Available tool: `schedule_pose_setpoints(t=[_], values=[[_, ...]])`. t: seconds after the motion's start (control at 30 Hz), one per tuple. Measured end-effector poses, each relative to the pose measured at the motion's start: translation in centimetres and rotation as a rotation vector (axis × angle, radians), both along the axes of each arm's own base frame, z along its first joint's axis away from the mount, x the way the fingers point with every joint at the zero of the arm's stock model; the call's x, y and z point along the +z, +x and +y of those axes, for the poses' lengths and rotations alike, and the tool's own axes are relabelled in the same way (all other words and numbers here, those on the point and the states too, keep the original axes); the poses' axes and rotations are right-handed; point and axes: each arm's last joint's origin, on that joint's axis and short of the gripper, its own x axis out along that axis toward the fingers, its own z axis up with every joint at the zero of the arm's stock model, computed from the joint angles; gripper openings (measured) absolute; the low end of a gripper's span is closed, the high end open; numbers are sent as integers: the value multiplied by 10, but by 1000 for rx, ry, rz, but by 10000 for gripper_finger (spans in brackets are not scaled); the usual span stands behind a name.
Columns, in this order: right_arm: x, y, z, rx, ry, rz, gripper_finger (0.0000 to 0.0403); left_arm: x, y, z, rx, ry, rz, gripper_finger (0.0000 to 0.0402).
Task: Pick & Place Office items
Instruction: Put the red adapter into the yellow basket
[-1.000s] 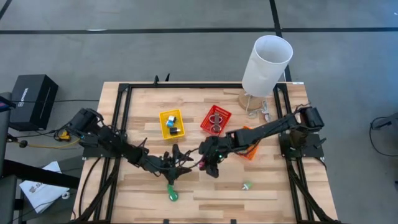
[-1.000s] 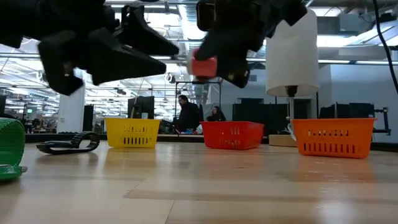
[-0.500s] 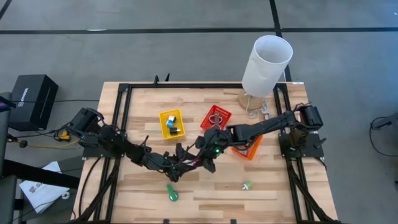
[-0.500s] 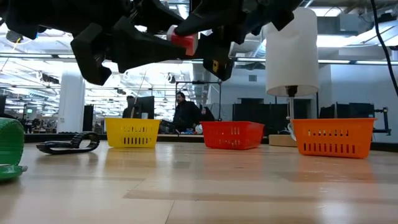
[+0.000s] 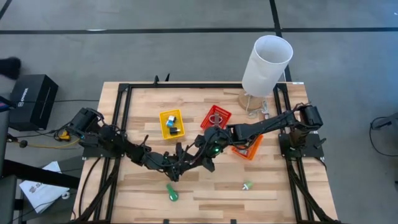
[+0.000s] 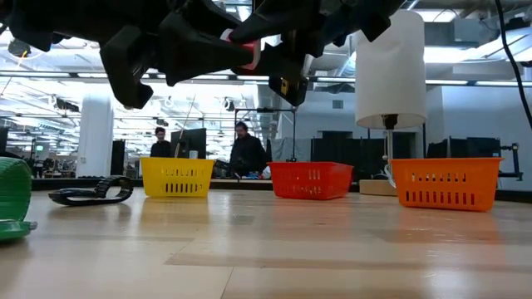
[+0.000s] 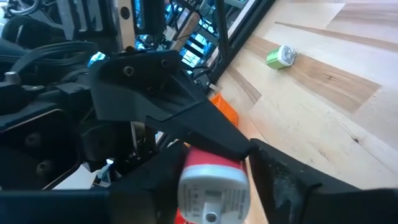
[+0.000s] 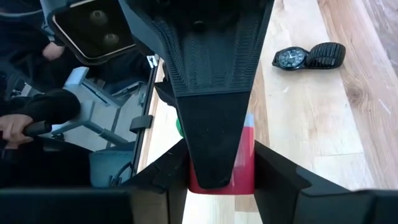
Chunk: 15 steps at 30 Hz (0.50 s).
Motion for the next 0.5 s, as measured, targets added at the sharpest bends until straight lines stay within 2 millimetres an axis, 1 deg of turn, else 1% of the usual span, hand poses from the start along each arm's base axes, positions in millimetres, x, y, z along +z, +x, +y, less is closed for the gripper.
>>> schedule_pose_setpoints(t=[0.13,0.2,0.27,0.33,0.43,0.5], values=[[0,0,0,1,1,0,141,1,0,0,0,-7,-13,136],[0,0,0,1,1,1,139,1,1,1,2,-8,-14,128],[0,0,0,1,1,3,137,1,1,2,5,-8,-14,128],[0,0,0,1,1,3,138,1,1,3,7,-8,-14,137],[0,0,0,-18,26,15,151,2,2,3,9,-13,-18,154],[0,0,-1,-20,34,20,164,2,2,3,10,-14,-19,153]])
